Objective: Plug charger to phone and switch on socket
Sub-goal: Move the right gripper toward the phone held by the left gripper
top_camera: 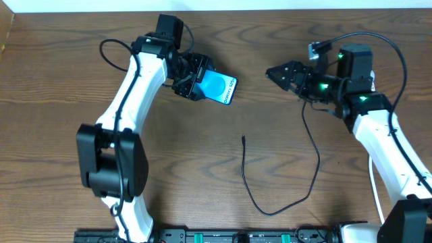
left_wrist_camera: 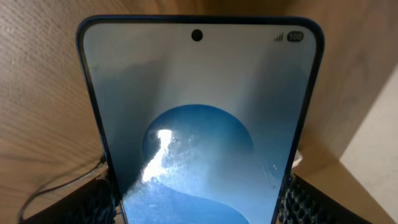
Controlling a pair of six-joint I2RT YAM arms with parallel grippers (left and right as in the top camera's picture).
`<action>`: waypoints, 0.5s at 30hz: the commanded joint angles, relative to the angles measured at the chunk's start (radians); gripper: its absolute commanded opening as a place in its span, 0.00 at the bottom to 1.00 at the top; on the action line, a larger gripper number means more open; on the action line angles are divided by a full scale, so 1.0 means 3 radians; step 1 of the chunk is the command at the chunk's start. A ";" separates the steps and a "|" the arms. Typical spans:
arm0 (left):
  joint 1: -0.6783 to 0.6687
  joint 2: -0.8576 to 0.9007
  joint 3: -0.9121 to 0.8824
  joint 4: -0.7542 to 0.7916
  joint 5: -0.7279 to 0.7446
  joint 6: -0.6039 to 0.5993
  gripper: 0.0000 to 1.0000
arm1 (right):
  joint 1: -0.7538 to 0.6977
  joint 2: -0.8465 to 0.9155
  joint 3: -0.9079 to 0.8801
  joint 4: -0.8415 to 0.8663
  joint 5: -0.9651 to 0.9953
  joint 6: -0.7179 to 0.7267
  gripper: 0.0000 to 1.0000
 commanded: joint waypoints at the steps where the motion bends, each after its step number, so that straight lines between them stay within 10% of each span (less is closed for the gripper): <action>1: -0.0081 -0.0186 0.0023 -0.0010 -0.0173 -0.0282 0.07 | 0.0153 0.0048 0.0058 0.0042 0.0008 0.0067 0.99; 15: -0.0416 -0.0219 0.0023 0.0003 -0.0076 -0.0651 0.07 | 0.0706 0.0048 0.0058 0.0078 0.0590 -0.0108 0.99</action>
